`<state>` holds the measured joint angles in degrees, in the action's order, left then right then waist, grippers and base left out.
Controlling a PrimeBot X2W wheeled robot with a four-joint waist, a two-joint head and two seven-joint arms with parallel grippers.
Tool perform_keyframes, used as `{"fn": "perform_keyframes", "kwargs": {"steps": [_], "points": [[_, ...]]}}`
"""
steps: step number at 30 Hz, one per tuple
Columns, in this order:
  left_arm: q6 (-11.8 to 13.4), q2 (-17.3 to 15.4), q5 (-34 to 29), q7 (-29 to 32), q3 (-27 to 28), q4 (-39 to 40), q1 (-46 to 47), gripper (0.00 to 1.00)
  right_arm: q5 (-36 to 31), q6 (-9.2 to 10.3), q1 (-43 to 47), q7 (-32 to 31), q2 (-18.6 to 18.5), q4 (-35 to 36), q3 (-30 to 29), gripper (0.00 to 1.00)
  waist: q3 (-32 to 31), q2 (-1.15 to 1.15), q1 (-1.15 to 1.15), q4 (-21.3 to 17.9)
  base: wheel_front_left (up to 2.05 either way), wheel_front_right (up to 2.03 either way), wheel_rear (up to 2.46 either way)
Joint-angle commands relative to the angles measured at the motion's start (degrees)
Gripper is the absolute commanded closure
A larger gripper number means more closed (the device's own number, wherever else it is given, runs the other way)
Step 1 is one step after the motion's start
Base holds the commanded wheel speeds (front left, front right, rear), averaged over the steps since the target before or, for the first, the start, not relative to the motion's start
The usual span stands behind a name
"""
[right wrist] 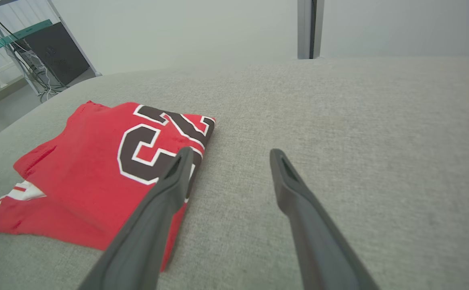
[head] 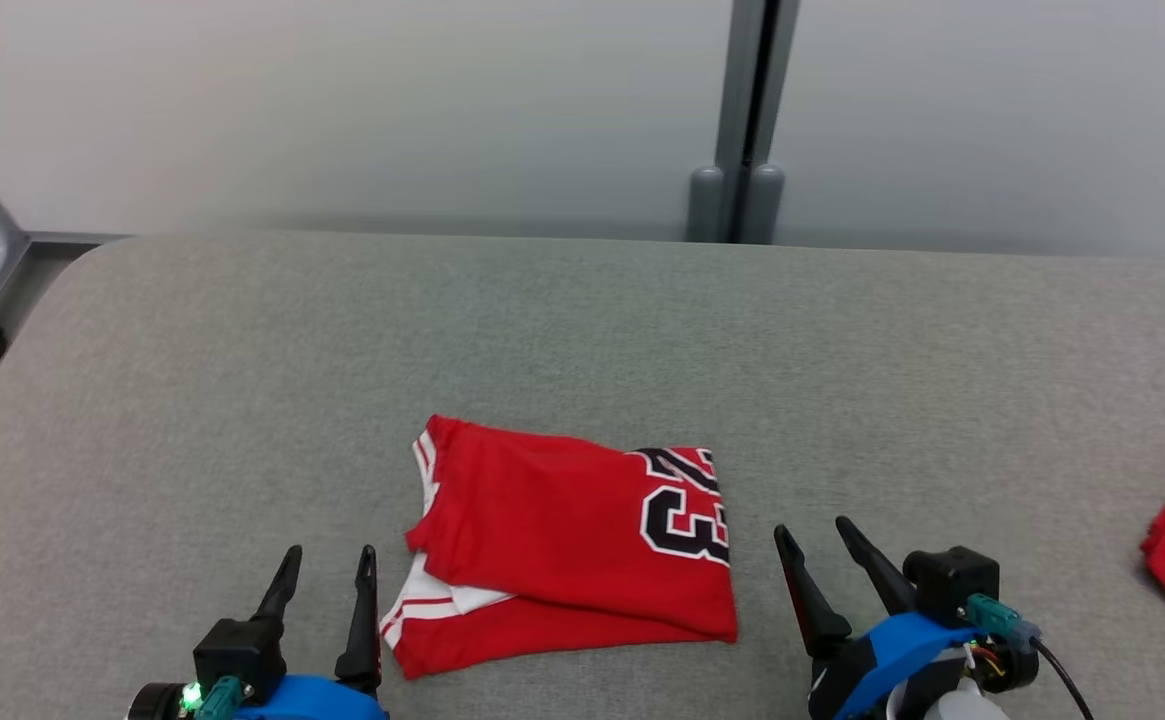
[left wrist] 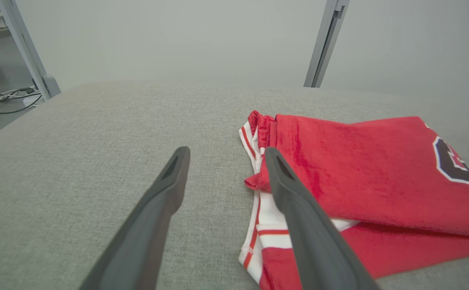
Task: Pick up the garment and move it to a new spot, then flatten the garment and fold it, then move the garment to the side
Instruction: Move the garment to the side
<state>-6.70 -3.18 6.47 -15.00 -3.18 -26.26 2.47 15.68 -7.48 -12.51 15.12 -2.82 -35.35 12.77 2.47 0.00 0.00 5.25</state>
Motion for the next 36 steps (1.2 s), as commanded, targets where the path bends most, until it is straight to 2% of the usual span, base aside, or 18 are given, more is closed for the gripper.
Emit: {"fn": "perform_keyframes", "kwargs": {"steps": [1,9,10,12,14,17,20,24,25,33,34,36], "points": [[-0.42,0.09,0.5,-0.22,-0.39,-0.29,0.96,0.0,1.13,-0.03,-1.78,0.03,-0.18,-1.24,0.48,0.0,2.86,0.0,0.0,3.38,0.0,0.0,0.0],[-0.8,-1.7,4.91,-0.22,-3.68,-0.8,3.02,0.0,7.33,-0.03,-10.57,0.03,-0.24,-14.76,1.5,0.0,7.04,0.0,0.0,11.12,0.0,0.0,0.0],[-0.81,-2.03,5.34,-0.22,-3.87,-0.73,2.98,0.0,8.09,-0.03,-11.37,0.03,-0.23,-15.97,2.12,0.05,7.18,0.0,0.0,11.53,0.0,0.0,0.0],[-0.81,-2.43,6.25,-0.22,-4.06,-0.43,3.15,0.0,10.2,-0.05,-11.64,-0.12,-0.05,-18.76,4.62,1.0,7.35,0.0,0.0,11.88,0.0,0.0,0.0],[-0.82,-2.94,6.73,-0.22,-3.7,-0.29,2.94,0.0,11.92,-0.09,-11.49,-0.28,0.15,-20.28,6.69,1.0,7.28,0.0,0.0,11.42,0.0,0.0,0.0],[-0.82,-2.89,7.15,-0.22,-3.58,0.04,2.47,0.0,12.55,-0.07,-11.96,-0.29,-0.02,-20.17,6.85,1.0,6.75,0.0,0.0,9.41,0.0,0.0,0.0],[-0.83,-2.65,6.93,-0.22,-4.18,0.61,1.9,0.0,11.01,0.03,-11.86,-0.03,-0.61,-17.79,4.71,1.0,5.84,0.0,0.0,5.82,0.0,0.0,0.0],[-0.83,-2.48,6.53,-0.22,-4.35,1.85,1.27,0.0,9.42,0.01,-10.89,0.03,-0.38,-13.54,4.03,1.0,4.71,0.0,0.0,-1.74,0.0,0.0,0.0],[-0.83,-2.48,6.53,-0.22,-4.35,1.85,1.27,0.0,9.42,0.01,-10.89,0.03,-0.38,-13.54,4.03,1.0,4.71,0.0,0.0,-1.74,0.0,0.0,0.0],[-0.83,-2.0,5.56,-0.22,-6.08,4.2,1.1,0.0,8.39,-0.01,-7.42,0.03,-0.26,-7.48,4.87,1.0,4.11,0.0,0.0,-18.25,0.0,0.0,0.0],[-0.83,-1.91,5.46,-0.22,-6.32,4.65,1.1,0.0,8.56,-0.02,-6.44,0.03,-0.26,-6.44,4.96,1.0,4.22,0.0,0.0,-21.63,0.0,0.0,0.0],[-0.83,-1.9,5.15,-0.22,-6.6,4.95,0.75,0.0,8.9,-0.02,-5.68,0.05,-0.24,-5.55,4.78,1.0,4.37,0.0,0.0,-24.75,0.0,0.0,0.0]]}}
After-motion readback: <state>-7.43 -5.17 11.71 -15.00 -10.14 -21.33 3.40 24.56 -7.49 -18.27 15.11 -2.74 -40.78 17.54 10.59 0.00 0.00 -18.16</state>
